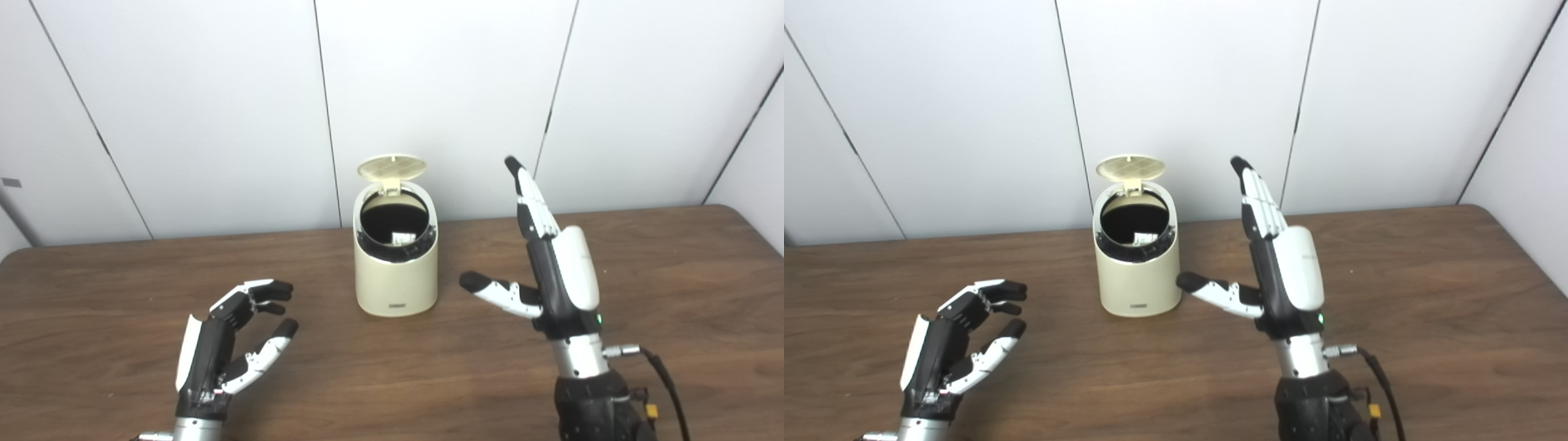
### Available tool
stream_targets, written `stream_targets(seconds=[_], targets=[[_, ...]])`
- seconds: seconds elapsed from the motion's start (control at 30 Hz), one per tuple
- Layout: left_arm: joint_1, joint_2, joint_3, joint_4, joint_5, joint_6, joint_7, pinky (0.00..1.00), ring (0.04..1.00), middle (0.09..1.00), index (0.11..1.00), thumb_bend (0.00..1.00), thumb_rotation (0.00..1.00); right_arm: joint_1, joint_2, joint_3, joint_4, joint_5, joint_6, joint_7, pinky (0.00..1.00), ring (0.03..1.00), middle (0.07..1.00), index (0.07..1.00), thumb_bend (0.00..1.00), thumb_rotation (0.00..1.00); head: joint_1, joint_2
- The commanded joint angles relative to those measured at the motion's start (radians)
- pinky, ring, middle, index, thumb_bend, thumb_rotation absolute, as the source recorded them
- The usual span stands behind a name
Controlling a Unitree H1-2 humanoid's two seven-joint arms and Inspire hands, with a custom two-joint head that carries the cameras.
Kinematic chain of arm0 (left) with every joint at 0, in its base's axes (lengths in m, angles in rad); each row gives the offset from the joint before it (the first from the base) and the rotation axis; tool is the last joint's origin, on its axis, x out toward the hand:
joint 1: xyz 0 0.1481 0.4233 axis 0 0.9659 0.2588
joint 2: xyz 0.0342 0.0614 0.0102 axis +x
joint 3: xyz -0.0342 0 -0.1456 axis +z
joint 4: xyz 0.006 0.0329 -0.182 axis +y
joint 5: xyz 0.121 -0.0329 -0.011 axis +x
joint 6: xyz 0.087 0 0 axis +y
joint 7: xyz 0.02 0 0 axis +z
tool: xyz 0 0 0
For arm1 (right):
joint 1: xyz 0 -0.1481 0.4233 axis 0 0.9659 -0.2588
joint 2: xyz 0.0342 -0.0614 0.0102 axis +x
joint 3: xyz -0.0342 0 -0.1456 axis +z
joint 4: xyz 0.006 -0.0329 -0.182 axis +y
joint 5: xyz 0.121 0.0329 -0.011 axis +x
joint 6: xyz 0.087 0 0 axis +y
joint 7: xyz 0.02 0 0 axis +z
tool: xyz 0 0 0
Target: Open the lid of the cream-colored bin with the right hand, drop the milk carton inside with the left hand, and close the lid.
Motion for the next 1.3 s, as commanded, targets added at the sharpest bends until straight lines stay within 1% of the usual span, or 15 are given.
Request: stream_targets(seconds=[0.0, 0.1, 0.23, 0.3, 0.37, 0.43, 0.5, 0.57, 0.63, 0.7, 0.8, 0.9, 1.0, 1.17, 1.27], targets=[[0.013, -0.003, 0.044, -0.027, -0.047, -0.015, -0.083, 0.69, 0.753, 0.783, 0.817, 0.70, 0.89, -0.040, -0.012, -0.017, -0.081, -0.011, 0.063, 0.079, 0.88, 0.961, 0.968, 0.972, 0.78, 0.98, -0.001, 0.001], [0.042, -0.026, 0.089, -0.024, -0.093, -0.003, -0.178, 0.76, 0.811, 0.828, 0.847, 0.74, 0.90, -0.073, -0.021, -0.031, -0.144, -0.023, 0.131, 0.167, 0.88, 0.965, 0.961, 0.971, 0.81, 0.99, 0.000, 0.003], [0.073, -0.034, 0.137, -0.006, -0.136, 0.031, -0.286, 0.88, 0.898, 0.903, 0.906, 0.79, 0.93, -0.160, -0.061, -0.045, -0.207, -0.029, 0.212, 0.310, 0.92, 0.995, 0.976, 0.969, 0.82, 1.00, 0.003, 0.005], [0.086, -0.039, 0.156, 0.008, -0.152, 0.043, -0.337, 0.92, 0.930, 0.939, 0.939, 0.81, 0.94, -0.201, -0.088, -0.046, -0.220, -0.027, 0.248, 0.377, 0.92, 0.999, 0.977, 0.969, 0.84, 1.00, 0.004, 0.006], [0.098, -0.043, 0.172, 0.024, -0.159, 0.045, -0.383, 0.93, 0.950, 0.963, 0.961, 0.81, 0.94, -0.249, -0.117, -0.038, -0.233, -0.041, 0.297, 0.460, 0.92, 1.000, 0.979, 0.969, 0.85, 1.00, 0.005, 0.007], [0.110, -0.051, 0.189, 0.034, -0.154, 0.047, -0.413, 0.93, 0.968, 0.988, 0.983, 0.82, 0.94, -0.298, -0.139, -0.032, -0.240, -0.049, 0.345, 0.534, 0.90, 1.000, 0.977, 0.965, 0.89, 1.00, 0.006, 0.008], [0.124, -0.067, 0.207, 0.036, -0.143, 0.047, -0.429, 0.92, 0.966, 0.988, 0.986, 0.81, 0.94, -0.339, -0.153, -0.032, -0.233, -0.040, 0.389, 0.592, 0.89, 1.000, 0.973, 0.958, 0.90, 1.00, 0.008, 0.008], [0.138, -0.080, 0.223, 0.036, -0.134, 0.052, -0.440, 0.92, 0.958, 0.980, 0.980, 0.82, 0.94, -0.375, -0.162, -0.034, -0.211, -0.018, 0.434, 0.641, 0.91, 1.000, 0.972, 0.958, 0.88, 0.99, 0.008, 0.006], [0.152, -0.093, 0.240, 0.036, -0.128, 0.058, -0.452, 0.92, 0.954, 0.973, 0.975, 0.82, 0.92, -0.409, -0.173, -0.030, -0.176, -0.011, 0.467, 0.679, 0.91, 0.997, 0.960, 0.937, 0.83, 0.99, 0.009, 0.005], [0.163, -0.107, 0.254, 0.034, -0.122, 0.054, -0.461, 0.91, 0.949, 0.967, 0.972, 0.80, 0.92, -0.439, -0.192, -0.020, -0.142, -0.016, 0.474, 0.704, 0.88, 0.982, 0.948, 0.922, 0.83, 0.98, 0.011, 0.006], [0.180, -0.126, 0.274, 0.032, -0.118, 0.045, -0.472, 0.89, 0.919, 0.944, 0.960, 0.78, 0.91, -0.478, -0.207, 0.006, -0.084, -0.030, 0.473, 0.720, 0.83, 0.958, 0.927, 0.900, 0.76, 0.92, 0.011, 0.006], [0.197, -0.145, 0.291, 0.023, -0.120, 0.055, -0.479, 0.88, 0.916, 0.936, 0.955, 0.78, 0.91, -0.502, -0.207, 0.028, -0.039, -0.031, 0.484, 0.727, 0.89, 0.977, 0.930, 0.906, 0.77, 0.93, 0.018, 0.009], [0.209, -0.158, 0.302, 0.020, -0.113, 0.053, -0.485, 0.89, 0.917, 0.933, 0.959, 0.77, 0.92, -0.510, -0.208, 0.040, -0.017, -0.035, 0.490, 0.725, 0.89, 0.985, 0.939, 0.919, 0.77, 0.92, 0.022, 0.008], [0.215, -0.177, 0.320, 0.017, -0.089, 0.044, -0.483, 0.89, 0.918, 0.935, 0.961, 0.77, 0.92, -0.515, -0.220, 0.069, 0.044, -0.046, 0.449, 0.681, 0.85, 0.962, 0.927, 0.903, 0.77, 0.92, 0.023, 0.005], [0.214, -0.192, 0.330, 0.017, -0.080, 0.046, -0.477, 0.89, 0.924, 0.941, 0.962, 0.76, 0.92, -0.519, -0.221, 0.088, 0.087, -0.069, 0.425, 0.647, 0.82, 0.940, 0.902, 0.881, 0.77, 0.91, 0.027, 0.003]])
